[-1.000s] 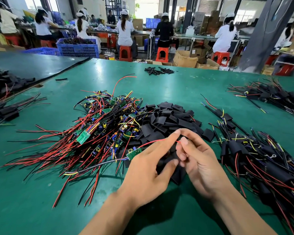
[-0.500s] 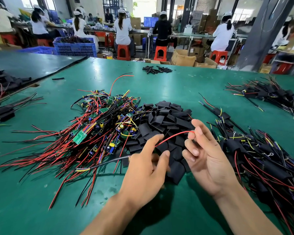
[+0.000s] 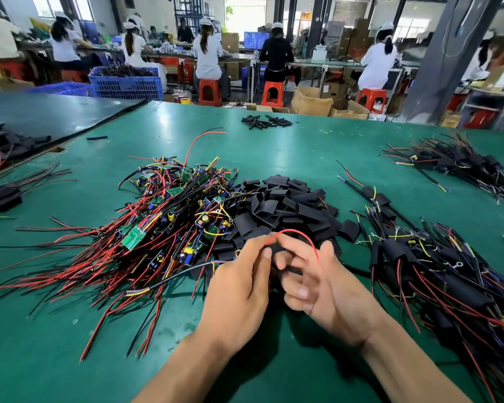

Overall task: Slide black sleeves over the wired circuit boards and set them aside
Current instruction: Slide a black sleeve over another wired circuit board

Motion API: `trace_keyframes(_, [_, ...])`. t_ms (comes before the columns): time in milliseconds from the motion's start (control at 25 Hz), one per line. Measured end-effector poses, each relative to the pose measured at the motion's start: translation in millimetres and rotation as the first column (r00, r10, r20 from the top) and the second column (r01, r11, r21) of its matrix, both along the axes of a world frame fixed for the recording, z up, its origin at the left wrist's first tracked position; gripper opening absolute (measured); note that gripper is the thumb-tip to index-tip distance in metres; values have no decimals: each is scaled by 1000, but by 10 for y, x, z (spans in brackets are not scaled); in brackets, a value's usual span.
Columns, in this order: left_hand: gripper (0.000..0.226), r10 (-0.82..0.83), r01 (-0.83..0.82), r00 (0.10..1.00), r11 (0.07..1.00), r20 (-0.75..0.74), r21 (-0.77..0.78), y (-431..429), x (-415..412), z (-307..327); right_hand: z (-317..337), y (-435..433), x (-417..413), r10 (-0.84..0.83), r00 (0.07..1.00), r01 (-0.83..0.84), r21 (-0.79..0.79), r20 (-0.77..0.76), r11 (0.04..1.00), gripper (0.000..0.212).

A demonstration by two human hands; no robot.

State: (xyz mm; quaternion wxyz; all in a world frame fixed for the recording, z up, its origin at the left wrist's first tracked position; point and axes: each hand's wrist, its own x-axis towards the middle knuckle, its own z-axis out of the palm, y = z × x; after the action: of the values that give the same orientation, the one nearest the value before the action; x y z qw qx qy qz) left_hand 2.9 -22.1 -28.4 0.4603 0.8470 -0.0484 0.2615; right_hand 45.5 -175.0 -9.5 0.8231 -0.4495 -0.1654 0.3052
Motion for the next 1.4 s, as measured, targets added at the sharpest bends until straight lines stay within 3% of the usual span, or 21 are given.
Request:
trace_keyframes(120, [24, 12, -12, 1000, 999, -8, -38, -9, -4, 34, 1, -35, -7, 156, 984, -154, -21, 82, 988, 110])
trace_keyframes(280, [27, -13, -1, 998, 971, -56, -240, -27, 23, 45, 30, -63, 15, 236, 965, -232, -54, 109, 971, 104])
trace_keyframes(400, [28, -80, 56, 994, 960, -76, -276, -42, 16, 50, 23, -3, 29, 89, 991, -74, -143, 101, 987, 73])
trace_keyframes(520, [27, -160, 147, 984, 978, -80, -146, -37, -11, 37, -27, 30, 54, -96, 989, 119, -228, 108, 966, 51])
trace_keyframes(600, [29, -194, 185, 977, 978, -87, -100, -48, -20, 45, -50, 33, 62, -183, 977, 201, -198, 105, 959, 41])
trace_keyframes(680, [37, -232, 214, 968, 963, -99, -161, -76, -39, 72, -45, 25, 60, -216, 974, 224, -131, 73, 966, 27])
trace_keyframes(840, [51, -300, 245, 943, 919, -144, -308, -96, -81, 127, -27, -20, 85, -181, 983, 179, -66, -19, 982, 21])
trace_keyframes(1040, [25, -376, 271, 919, 821, -120, -502, -91, -88, 191, -38, -19, 84, -161, 986, 158, -92, -33, 983, 28])
trace_keyframes(1160, [20, -386, 273, 917, 789, -98, -551, -44, -85, 200, -47, 45, 54, -231, 970, 242, -196, 77, 950, 27])
trace_keyframes(1240, [27, -354, 284, 934, 830, -60, -481, -31, -102, 204, -37, 83, 34, -259, 957, 280, -175, 130, 944, 29])
trace_keyframes(1400, [31, -195, 198, 980, 969, 31, -148, -43, -113, 131, 44, 112, 28, -276, 959, 275, 26, 68, 961, 26])
